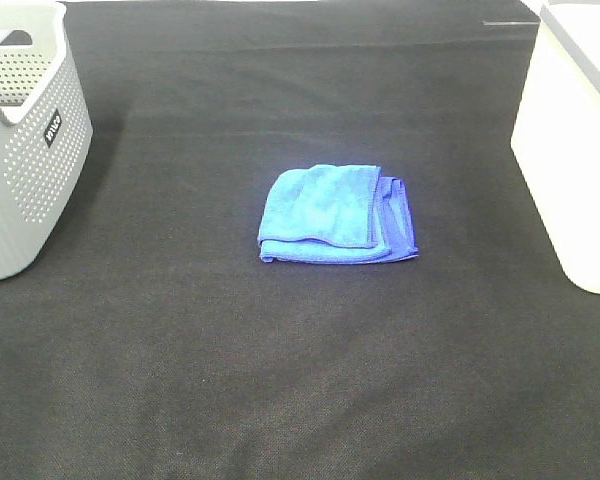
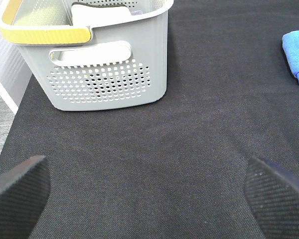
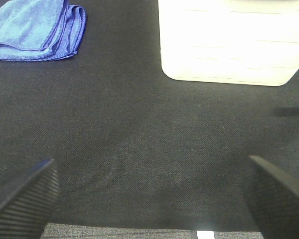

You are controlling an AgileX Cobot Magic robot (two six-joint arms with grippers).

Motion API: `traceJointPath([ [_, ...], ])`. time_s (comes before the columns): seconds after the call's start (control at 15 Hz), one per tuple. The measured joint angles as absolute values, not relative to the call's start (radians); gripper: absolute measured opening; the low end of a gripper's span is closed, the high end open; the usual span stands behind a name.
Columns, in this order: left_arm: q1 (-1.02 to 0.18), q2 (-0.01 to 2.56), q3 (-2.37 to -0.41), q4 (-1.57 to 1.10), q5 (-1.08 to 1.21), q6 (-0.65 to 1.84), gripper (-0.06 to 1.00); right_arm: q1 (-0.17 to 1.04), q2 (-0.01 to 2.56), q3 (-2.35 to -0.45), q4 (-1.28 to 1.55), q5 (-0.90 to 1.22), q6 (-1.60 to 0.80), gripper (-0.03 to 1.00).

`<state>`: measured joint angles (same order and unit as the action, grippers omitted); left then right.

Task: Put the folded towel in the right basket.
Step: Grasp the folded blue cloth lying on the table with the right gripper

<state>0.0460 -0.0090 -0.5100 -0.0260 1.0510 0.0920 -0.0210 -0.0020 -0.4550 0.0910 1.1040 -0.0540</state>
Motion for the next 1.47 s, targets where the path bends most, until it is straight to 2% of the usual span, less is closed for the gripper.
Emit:
traceJointPath([
  [1.47, 0.046, -0.009, -0.510, -0.048, 1.051, 0.088, 0.99, -0.021, -0.002, -0.455, 0.098, 1.104, -0.054, 0.96],
])
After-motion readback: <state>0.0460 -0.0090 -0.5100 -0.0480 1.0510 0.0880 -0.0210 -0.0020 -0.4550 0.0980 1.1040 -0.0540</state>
